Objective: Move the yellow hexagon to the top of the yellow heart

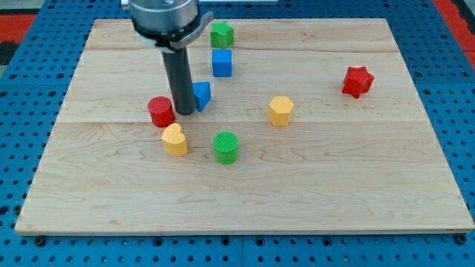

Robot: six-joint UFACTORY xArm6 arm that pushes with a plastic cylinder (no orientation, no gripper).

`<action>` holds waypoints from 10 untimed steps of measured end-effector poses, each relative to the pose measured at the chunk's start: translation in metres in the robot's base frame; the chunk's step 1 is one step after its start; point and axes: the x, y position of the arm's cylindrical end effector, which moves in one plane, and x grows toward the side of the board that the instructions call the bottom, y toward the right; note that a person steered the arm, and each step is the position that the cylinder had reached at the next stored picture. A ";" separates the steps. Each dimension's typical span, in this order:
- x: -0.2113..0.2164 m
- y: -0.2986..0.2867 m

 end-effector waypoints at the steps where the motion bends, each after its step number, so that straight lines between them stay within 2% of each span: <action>1: -0.009 0.000; 2: -0.016 0.031; 3: -0.007 0.031; 4: 0.021 0.060; 5: 0.046 0.118; 6: 0.046 0.166; 7: 0.044 0.187; 8: 0.015 0.214; 9: 0.000 0.178; 10: 0.026 0.130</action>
